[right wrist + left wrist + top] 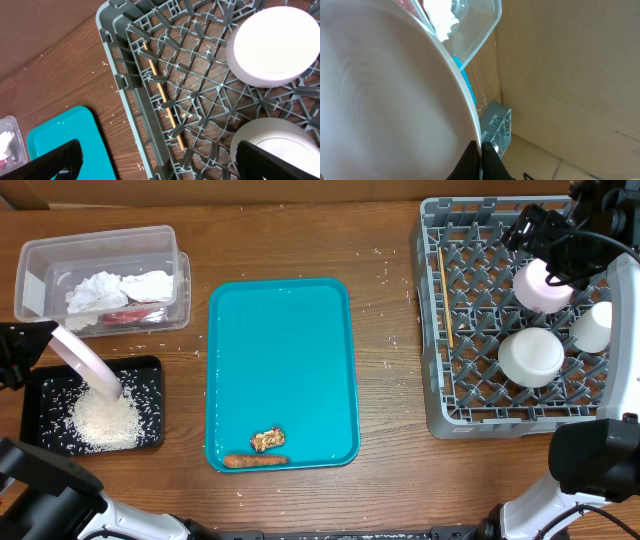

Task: Sort waste into correct bins and load items into the dishwasher
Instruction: 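Tilt the plate with the left gripper to pour rice onto black tray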

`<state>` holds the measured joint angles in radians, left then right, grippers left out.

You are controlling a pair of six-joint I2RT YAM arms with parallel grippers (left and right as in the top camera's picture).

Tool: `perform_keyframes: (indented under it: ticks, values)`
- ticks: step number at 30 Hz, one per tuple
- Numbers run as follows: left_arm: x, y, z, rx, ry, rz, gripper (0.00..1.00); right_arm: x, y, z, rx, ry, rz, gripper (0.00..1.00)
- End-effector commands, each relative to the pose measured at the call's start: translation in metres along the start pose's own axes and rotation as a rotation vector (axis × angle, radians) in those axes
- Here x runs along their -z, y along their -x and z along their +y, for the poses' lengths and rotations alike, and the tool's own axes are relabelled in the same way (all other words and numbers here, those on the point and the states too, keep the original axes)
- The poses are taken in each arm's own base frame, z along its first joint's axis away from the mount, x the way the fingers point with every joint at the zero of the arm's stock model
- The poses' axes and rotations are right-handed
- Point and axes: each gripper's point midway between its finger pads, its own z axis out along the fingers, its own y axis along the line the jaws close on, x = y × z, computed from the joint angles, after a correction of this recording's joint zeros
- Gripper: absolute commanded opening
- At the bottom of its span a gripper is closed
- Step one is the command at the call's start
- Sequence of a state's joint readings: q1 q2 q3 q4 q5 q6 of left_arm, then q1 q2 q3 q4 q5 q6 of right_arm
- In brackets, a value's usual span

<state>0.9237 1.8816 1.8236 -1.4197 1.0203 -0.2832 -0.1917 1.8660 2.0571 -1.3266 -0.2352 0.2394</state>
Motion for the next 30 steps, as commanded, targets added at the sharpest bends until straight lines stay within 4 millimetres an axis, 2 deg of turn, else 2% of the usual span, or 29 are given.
perform_keyframes:
  ticks: [1,4,8,10,12,14,16,19,21,23,25,28,30]
  values:
    - [0.0,-0.002,-0.008,-0.017,-0.072,0.025,0.04,0.008,0.007,0.004,0.004,0.007,-0.033,1.0]
    - [0.0,0.007,0.013,0.049,0.041,-0.016,0.04,0.008,0.007,0.004,0.004,0.007,-0.033,1.0]
    - [0.004,0.004,0.003,0.041,-0.035,0.003,0.04,0.008,0.007,0.004,0.004,0.007,-0.033,1.0]
    - [0.005,0.006,0.006,0.044,-0.026,-0.005,0.04,0.008,0.007,0.004,0.004,0.007,-0.033,1.0]
    - [0.006,0.0,-0.002,0.049,-0.077,0.021,0.04,0.008,0.007,0.004,0.004,0.007,-0.033,1.0]
    - [0.007,-0.001,-0.01,-0.037,-0.124,0.027,0.04,0.008,0.007,0.004,0.004,0.007,-0.033,1.0]
    - [0.006,0.001,-0.003,-0.039,-0.086,0.017,0.04,0.008,0.007,0.004,0.004,0.007,-0.033,1.0]
    - [0.008,-0.002,-0.01,-0.055,-0.132,0.029,0.04,0.008,0.007,0.004,0.004,0.007,-0.033,1.0]
    - [0.006,0.008,0.009,-0.054,-0.021,-0.007,0.04,0.008,0.007,0.004,0.004,0.007,-0.033,1.0]
    - [0.005,0.008,0.027,0.063,0.073,-0.01,0.04,0.008,0.007,0.004,0.004,0.007,-0.033,1.0]
    - [0.004,0.002,0.021,0.023,0.034,0.016,0.04,0.008,0.007,0.004,0.004,0.007,-0.033,1.0]
    - [0.004,0.001,0.025,-0.018,0.05,0.02,0.04,0.008,0.007,0.004,0.004,0.007,-0.033,1.0]
    - [0.004,-0.003,0.017,-0.047,0.001,0.038,0.04,0.008,0.007,0.004,0.004,0.007,-0.033,1.0]
